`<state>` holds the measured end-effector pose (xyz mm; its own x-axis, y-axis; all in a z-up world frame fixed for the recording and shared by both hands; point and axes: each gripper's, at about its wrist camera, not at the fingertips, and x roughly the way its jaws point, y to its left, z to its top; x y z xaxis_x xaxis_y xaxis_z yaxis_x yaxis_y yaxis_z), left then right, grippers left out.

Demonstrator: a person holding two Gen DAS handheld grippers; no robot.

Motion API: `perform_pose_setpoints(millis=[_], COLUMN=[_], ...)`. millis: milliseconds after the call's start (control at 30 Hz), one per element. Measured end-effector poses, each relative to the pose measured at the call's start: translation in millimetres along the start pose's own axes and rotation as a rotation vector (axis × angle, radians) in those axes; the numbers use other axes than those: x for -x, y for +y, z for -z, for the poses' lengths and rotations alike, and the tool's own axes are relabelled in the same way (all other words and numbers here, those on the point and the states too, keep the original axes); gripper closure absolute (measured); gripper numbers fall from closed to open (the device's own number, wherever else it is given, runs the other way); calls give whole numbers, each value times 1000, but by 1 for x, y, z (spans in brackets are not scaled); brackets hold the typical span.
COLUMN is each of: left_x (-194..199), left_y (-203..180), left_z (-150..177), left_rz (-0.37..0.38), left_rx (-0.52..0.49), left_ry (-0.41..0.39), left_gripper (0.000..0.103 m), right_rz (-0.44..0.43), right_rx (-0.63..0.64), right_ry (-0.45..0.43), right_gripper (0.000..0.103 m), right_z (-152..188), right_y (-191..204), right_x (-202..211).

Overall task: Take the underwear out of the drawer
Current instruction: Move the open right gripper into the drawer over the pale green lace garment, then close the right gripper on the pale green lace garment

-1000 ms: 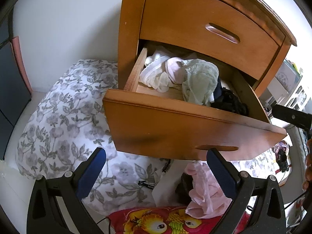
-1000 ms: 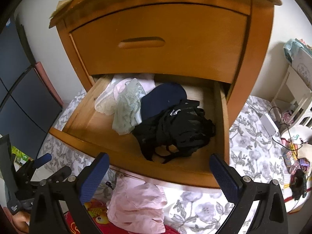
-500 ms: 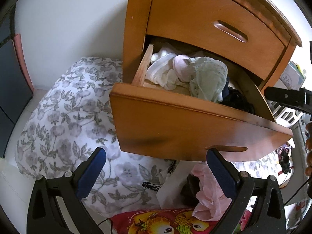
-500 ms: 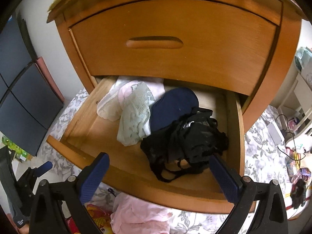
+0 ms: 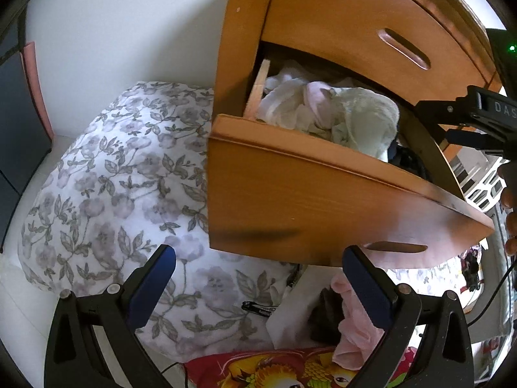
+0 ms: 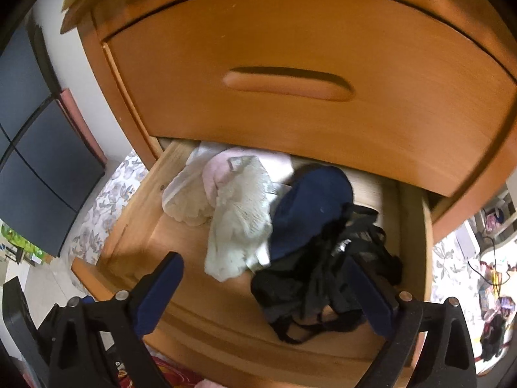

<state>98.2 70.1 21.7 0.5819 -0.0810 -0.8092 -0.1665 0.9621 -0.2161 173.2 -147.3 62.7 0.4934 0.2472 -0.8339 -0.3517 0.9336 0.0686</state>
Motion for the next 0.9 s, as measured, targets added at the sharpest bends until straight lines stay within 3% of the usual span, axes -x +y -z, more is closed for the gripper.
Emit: perform_pose_setpoints(millis=[333,767,900], left_x=[-9,-19,-20], left_y=[13,21,22], left_z=[-1,-1,-1], left_rz=[14,19,19], left_rx=[27,45,50], left_ry=[16,42,46], left_gripper=[1,1,1], right_rz=[33,39,48], right_rx=[59,54,50], right_ry=[70,140,146], right_gripper=[21,45,69], right_z=[-25,-33,-33], right_y=[19,24,25], right_x=[-36,-71,-74])
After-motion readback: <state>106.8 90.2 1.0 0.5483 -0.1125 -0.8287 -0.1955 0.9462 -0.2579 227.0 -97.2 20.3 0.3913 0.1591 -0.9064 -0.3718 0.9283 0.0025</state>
